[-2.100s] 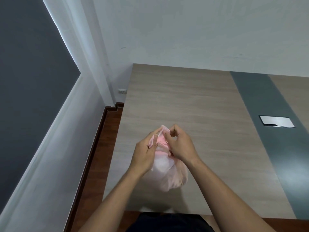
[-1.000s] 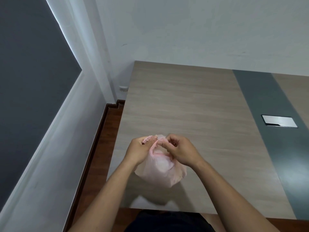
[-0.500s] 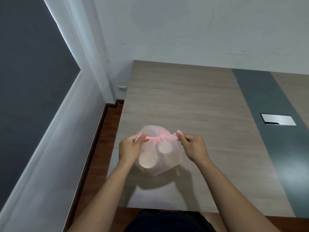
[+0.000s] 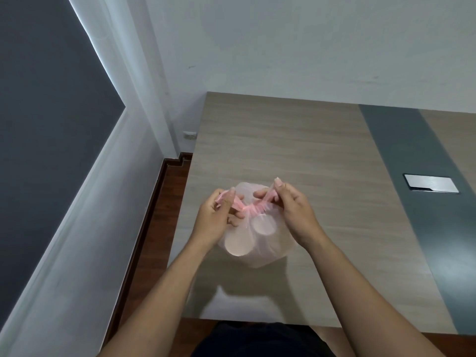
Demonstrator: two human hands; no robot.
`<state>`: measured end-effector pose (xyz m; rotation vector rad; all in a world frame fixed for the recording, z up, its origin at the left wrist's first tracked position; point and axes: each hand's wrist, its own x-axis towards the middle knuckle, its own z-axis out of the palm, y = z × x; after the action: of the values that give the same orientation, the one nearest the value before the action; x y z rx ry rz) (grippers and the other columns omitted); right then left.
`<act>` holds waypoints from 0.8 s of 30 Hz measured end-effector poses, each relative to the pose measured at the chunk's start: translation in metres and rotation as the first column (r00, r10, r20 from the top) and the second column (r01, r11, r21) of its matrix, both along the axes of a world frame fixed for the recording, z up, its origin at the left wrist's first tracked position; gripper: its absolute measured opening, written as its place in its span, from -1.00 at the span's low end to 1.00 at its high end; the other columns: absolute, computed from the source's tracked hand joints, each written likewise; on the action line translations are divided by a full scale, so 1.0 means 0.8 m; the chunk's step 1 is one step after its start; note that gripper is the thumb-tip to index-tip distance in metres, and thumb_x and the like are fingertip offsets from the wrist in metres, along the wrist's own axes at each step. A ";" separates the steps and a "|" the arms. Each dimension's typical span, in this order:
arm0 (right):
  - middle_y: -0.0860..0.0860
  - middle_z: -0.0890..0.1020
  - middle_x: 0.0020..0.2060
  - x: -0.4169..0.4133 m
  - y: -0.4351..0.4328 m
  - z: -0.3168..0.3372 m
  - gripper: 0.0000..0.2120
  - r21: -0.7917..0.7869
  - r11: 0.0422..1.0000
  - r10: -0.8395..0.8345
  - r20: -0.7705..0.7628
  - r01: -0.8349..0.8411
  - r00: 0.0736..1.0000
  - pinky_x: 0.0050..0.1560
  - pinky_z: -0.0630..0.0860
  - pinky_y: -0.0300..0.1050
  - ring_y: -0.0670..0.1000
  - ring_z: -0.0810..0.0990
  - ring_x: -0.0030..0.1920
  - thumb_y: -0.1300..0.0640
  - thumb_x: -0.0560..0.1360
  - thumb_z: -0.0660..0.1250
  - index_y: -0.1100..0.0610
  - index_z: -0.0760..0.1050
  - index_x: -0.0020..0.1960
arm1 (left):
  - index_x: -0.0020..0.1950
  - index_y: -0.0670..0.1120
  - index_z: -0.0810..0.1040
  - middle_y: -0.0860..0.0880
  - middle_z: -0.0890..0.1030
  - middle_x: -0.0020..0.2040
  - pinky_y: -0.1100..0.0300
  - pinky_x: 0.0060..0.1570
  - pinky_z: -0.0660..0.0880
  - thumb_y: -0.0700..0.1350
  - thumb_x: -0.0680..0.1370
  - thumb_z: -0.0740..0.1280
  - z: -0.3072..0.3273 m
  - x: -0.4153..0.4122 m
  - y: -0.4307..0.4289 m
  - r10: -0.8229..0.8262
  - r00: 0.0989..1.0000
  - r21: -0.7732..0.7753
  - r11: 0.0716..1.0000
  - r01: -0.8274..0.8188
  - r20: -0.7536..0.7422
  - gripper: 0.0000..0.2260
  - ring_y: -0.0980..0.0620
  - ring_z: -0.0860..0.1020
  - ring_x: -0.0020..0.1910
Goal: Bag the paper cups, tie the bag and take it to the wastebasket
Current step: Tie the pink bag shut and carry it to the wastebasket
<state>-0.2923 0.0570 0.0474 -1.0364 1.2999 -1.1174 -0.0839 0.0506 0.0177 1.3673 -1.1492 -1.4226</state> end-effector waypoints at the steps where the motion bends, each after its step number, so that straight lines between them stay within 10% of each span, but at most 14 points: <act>1: 0.12 0.77 -0.09 0.006 -0.004 0.009 -0.52 0.009 1.000 -0.027 0.123 0.026 0.992 0.13 0.70 0.06 0.15 0.76 -0.03 -0.03 0.81 0.20 0.34 0.47 -0.10 | 0.10 -0.13 0.58 -0.13 0.81 0.09 0.12 -0.23 0.66 0.12 0.77 0.30 0.007 -0.007 -0.001 0.024 0.986 0.054 0.998 -0.016 -0.164 -0.68 -0.06 0.74 -0.20; 4: 0.08 0.54 -0.27 0.008 -0.013 0.021 -0.58 0.048 0.997 -0.075 0.335 0.062 0.939 -0.15 0.52 -0.07 0.09 0.50 -0.33 -0.04 0.81 0.20 0.13 0.41 -0.18 | 0.12 -0.14 0.53 -0.24 0.78 -0.01 0.25 -0.29 0.66 0.09 0.77 0.28 0.016 -0.018 -0.006 0.153 0.867 0.189 0.980 -0.070 -0.473 -0.71 0.02 0.68 -0.31; 14: 0.03 0.55 -0.13 0.001 -0.011 -0.011 -0.77 0.116 0.993 -0.065 0.297 0.032 0.953 -0.16 0.49 -0.26 -0.04 0.44 -0.27 0.17 0.78 0.26 0.26 0.65 0.23 | 0.33 -0.34 0.60 -0.26 0.78 0.14 0.18 0.03 0.74 -0.29 0.52 0.53 0.009 -0.013 0.004 0.155 0.773 0.302 0.952 0.050 -0.615 -0.61 -0.06 0.81 0.00; 20: -0.02 0.70 -0.07 -0.005 -0.002 -0.019 -0.64 0.069 0.994 0.074 0.137 -0.084 0.988 0.16 0.64 -0.17 -0.01 0.62 -0.09 0.22 0.75 0.32 0.14 0.56 0.53 | 0.19 -0.14 0.71 -0.08 0.83 0.09 0.01 0.14 0.70 -0.12 0.59 0.60 0.006 -0.012 0.009 -0.039 0.991 0.056 0.997 0.046 -0.130 -0.77 -0.06 0.79 0.07; 24: 0.05 0.77 -0.11 0.000 -0.001 -0.020 -0.59 0.063 0.996 0.047 0.161 -0.058 0.986 0.18 0.70 -0.01 0.14 0.69 -0.03 0.21 0.74 0.34 0.16 0.42 0.56 | 0.06 -0.06 0.79 0.12 0.80 -0.06 0.31 -0.02 0.60 -0.13 0.63 0.53 0.008 -0.013 0.011 -0.096 0.994 -0.091 0.992 0.091 -0.043 -0.95 0.18 0.74 -0.03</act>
<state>-0.2919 0.0560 0.0315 -0.9069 1.1684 -1.0866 -0.0943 0.0598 0.0242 1.2255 -1.2447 -1.4446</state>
